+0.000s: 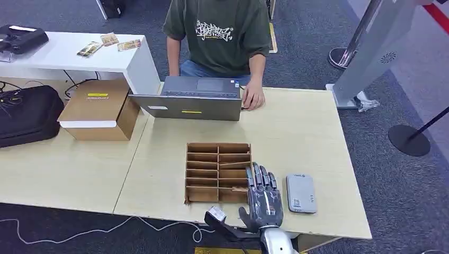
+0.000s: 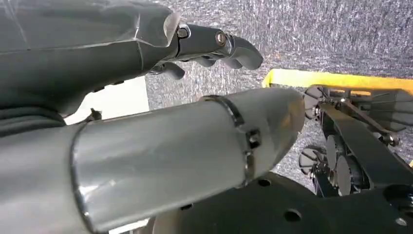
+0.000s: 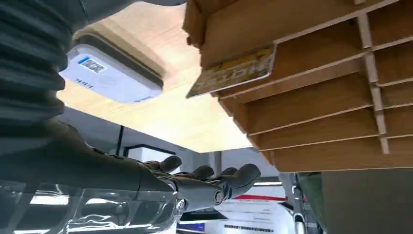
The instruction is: Pass the card to the sensor for recognition and then transmit it.
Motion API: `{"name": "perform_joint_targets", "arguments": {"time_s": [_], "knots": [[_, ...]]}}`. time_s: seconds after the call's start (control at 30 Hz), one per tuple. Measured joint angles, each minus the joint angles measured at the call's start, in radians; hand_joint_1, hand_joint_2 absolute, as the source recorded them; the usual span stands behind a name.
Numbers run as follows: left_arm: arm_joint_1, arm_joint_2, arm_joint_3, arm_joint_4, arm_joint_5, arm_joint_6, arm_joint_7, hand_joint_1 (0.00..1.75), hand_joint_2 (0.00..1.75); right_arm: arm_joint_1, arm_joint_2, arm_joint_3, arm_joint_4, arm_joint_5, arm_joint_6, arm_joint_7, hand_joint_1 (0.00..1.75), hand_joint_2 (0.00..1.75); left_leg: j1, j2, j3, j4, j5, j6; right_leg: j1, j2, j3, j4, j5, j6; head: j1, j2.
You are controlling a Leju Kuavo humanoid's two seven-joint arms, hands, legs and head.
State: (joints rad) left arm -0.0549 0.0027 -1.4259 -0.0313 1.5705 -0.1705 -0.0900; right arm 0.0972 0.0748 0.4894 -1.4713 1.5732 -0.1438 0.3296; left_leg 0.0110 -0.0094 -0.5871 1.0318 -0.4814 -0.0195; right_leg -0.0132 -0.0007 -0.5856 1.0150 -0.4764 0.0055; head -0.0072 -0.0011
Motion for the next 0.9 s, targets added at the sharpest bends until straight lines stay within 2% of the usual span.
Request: {"name": "perform_joint_targets", "arguments": {"time_s": [0.1, 0.5, 0.73, 0.9], "knots": [[0.001, -0.002, 0.009, 0.000, 0.000, -0.003, 0.000, 0.00, 0.00, -0.016, 0.014, -0.011, 0.025, 0.000, -0.011, -0.017, 0.00, 1.75, 0.000, 0.000, 0.000, 0.000, 0.000, 0.000, 0.000, 0.000, 0.000, 0.000, 0.000, 0.000, 0.000, 0.000], [0.003, -0.001, 0.014, 0.000, 0.000, -0.011, 0.000, 0.00, 0.00, -0.022, 0.024, -0.029, 0.058, 0.000, -0.017, -0.006, 0.00, 1.75, 0.000, 0.000, 0.000, 0.000, 0.000, 0.000, 0.000, 0.000, 0.000, 0.000, 0.000, 0.000, 0.000, 0.000], [0.007, 0.001, 0.014, 0.000, 0.000, -0.018, 0.000, 0.00, 0.00, -0.018, 0.018, -0.020, 0.057, 0.000, -0.017, 0.064, 0.00, 1.75, 0.000, 0.000, 0.000, 0.000, 0.000, 0.000, 0.000, 0.000, 0.000, 0.000, 0.000, 0.000, 0.000, 0.000], [0.007, 0.002, 0.014, 0.000, 0.000, -0.019, 0.000, 0.00, 0.00, -0.019, 0.001, -0.006, 0.044, 0.000, -0.022, 0.068, 0.00, 1.75, 0.000, 0.000, 0.000, 0.000, 0.000, 0.000, 0.000, 0.000, 0.000, 0.000, 0.000, 0.000, 0.000, 0.000]]}}
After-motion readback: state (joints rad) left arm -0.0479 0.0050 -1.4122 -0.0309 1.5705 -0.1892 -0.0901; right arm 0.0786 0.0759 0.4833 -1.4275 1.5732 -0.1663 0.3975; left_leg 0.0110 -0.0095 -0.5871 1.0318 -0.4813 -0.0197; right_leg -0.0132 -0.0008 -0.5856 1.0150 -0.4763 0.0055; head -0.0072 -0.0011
